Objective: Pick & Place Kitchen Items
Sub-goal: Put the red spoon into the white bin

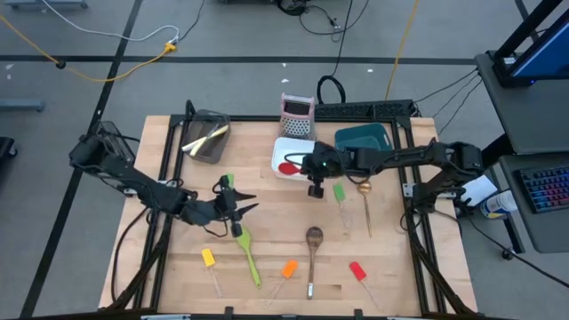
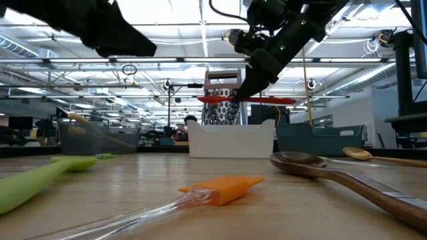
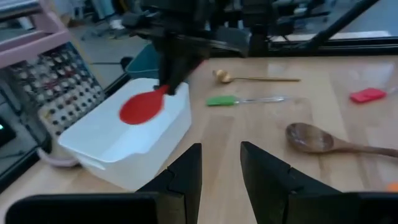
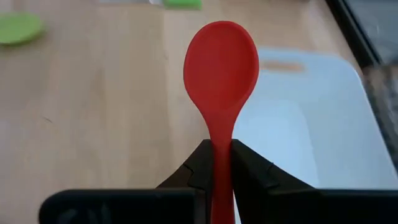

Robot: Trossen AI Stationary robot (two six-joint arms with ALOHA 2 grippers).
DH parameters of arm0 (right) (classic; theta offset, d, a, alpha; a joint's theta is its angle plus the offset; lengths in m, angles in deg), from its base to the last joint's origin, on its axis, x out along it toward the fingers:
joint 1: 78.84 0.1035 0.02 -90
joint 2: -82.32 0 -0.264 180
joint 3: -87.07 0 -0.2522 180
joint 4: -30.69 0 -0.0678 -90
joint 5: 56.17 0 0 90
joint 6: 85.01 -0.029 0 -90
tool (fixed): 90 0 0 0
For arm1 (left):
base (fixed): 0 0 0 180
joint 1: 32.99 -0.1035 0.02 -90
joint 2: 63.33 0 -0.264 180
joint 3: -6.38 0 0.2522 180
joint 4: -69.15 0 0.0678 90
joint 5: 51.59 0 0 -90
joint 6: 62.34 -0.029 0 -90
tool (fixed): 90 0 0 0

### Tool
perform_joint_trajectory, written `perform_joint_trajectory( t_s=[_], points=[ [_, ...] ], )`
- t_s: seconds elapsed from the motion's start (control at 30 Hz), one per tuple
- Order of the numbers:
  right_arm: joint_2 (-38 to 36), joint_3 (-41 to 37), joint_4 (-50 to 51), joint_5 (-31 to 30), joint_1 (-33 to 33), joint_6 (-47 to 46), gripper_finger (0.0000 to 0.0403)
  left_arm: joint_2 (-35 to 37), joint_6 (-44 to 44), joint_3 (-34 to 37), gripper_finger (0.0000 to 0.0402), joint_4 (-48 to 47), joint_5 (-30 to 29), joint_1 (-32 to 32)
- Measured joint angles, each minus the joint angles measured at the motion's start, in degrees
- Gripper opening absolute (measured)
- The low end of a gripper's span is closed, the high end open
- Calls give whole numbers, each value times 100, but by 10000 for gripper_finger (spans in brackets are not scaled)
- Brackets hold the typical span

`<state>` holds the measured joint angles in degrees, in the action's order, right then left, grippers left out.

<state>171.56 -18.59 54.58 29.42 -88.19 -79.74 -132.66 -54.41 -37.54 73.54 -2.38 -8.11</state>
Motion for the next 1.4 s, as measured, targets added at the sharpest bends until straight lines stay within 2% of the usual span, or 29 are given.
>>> perform_joint_trajectory(
  t_s=[0.1,0.5,0.87,0.97,1.27,1.4],
  points=[
    [13,260,535,-17,-171,40,27,7,-213,188,115,482,340,-178],
    [725,748,616,0,-767,594,27,6,-595,193,115,576,1070,-784],
    [1174,751,428,126,-1130,656,27,6,-651,193,115,530,1215,-870],
    [1339,751,261,295,-1166,654,30,4,-644,193,115,410,1241,-870],
    [1572,749,122,306,-1168,649,32,4,-481,193,115,259,1241,-870],
    [1574,749,107,306,-1168,636,49,4,-485,193,115,246,1241,-870]
  ],
)
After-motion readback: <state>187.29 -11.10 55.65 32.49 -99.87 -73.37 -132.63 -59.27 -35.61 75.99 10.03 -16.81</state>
